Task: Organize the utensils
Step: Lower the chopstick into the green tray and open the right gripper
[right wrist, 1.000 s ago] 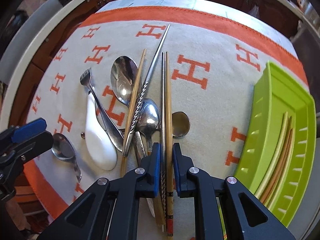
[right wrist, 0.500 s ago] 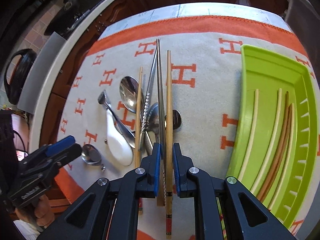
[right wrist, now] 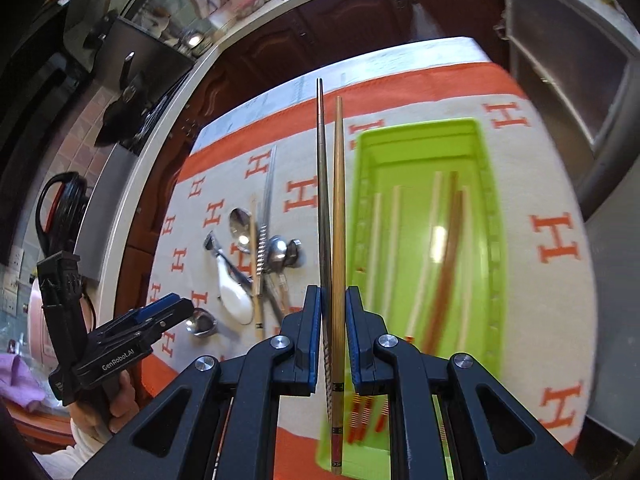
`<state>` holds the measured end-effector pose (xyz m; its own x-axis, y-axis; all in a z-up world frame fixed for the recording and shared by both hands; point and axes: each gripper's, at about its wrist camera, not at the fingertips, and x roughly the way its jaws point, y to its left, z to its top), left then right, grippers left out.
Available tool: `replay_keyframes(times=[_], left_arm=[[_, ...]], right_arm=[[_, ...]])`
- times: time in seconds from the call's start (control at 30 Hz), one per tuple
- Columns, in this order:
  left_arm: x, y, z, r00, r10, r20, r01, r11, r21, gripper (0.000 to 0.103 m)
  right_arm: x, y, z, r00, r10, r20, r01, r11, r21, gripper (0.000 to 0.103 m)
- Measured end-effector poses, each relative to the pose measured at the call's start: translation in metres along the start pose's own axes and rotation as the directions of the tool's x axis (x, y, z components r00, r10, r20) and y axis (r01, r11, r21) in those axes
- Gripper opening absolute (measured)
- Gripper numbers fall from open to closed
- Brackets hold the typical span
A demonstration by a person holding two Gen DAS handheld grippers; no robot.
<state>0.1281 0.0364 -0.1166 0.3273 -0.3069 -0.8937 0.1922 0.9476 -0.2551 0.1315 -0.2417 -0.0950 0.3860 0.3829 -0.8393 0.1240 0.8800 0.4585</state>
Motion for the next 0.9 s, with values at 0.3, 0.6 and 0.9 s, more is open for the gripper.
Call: replay_keyframes(times=[0.3,0.6,0.9], left_arm=[[0.026,-0.011,0.031,0.997,-0.023,-0.073,0.024,1.0,0.017,0.045],[0.053,-0.014,0.053,0.99,-0.038,-0.133,0.037,0.999,-0.01,0.042],[0.079,-0.011,0.063,0.979,-0.085,-0.185,0.072,0.995,-0.074,0.031]], right_arm=[[0.011,-0.044,-0.006,0.981,-0.192,-0.034,0.193,0.981,0.034,0.012],[0.039,-0.054,0.003,0.966,-0.249,-0.065,0.251,0.968,0.026,0.017],[0.026,-0.037,0.015,0.982,-0.19,-0.017,0.19,0.981,0.026,0.018]])
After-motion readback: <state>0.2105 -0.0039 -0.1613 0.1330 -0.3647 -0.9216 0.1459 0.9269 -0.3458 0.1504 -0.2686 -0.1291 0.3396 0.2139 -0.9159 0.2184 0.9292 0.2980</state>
